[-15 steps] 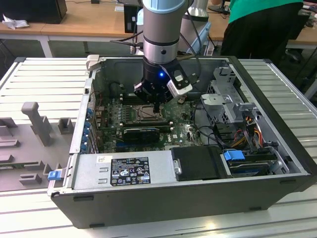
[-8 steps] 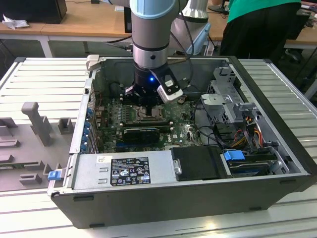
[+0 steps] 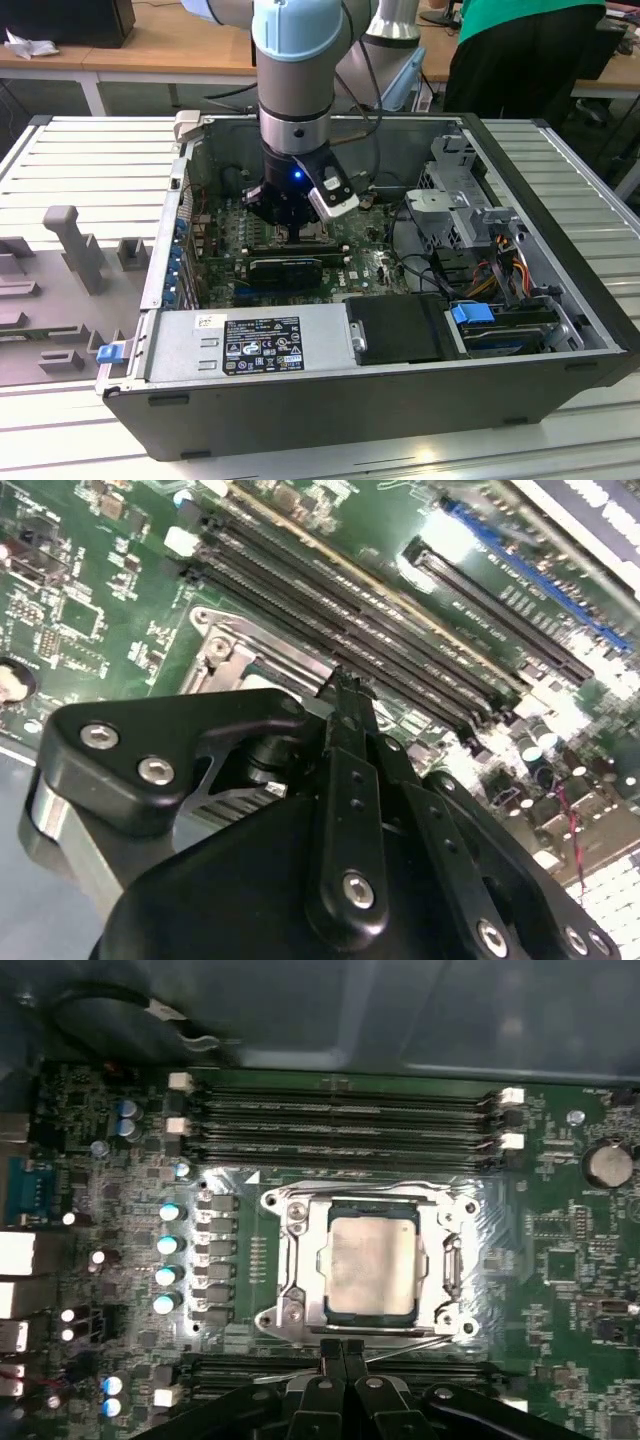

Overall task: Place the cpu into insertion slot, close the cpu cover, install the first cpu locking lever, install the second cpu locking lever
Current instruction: 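Install the second cpu locking lever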

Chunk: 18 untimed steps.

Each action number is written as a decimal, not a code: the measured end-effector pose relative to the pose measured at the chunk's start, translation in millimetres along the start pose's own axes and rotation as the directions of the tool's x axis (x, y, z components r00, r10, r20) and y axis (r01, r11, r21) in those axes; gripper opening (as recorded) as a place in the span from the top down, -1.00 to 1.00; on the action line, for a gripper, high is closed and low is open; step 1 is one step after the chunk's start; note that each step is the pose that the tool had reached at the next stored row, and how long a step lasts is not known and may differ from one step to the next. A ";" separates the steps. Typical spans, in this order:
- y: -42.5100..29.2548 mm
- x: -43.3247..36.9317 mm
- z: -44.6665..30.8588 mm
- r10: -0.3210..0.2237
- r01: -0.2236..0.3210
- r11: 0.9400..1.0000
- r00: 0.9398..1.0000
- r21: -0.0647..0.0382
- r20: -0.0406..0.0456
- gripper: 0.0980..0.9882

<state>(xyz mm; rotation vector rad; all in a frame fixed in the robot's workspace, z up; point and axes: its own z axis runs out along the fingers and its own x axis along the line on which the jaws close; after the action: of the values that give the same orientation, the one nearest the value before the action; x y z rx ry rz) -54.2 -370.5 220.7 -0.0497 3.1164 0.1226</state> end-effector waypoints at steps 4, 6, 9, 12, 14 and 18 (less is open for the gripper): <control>-5.1 4.0 -0.4 -0.010 0.010 1.000 1.000 -0.027 0.000 0.98; -7.0 8.1 0.1 -0.015 0.015 0.998 1.000 -0.060 0.001 0.98; -11.0 12.6 1.9 -0.018 0.018 0.996 1.000 -0.082 0.002 0.98; -16.3 14.5 2.6 -0.020 0.020 0.995 1.000 -0.100 0.003 0.98; -20.0 15.7 2.8 -0.020 0.021 0.993 1.000 -0.115 0.004 0.98; -24.9 19.8 3.7 -0.020 0.021 0.988 1.000 -0.151 0.005 0.98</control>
<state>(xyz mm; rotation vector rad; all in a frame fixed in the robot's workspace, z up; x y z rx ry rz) -73.2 -395.7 214.6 -0.0843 3.0952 0.3584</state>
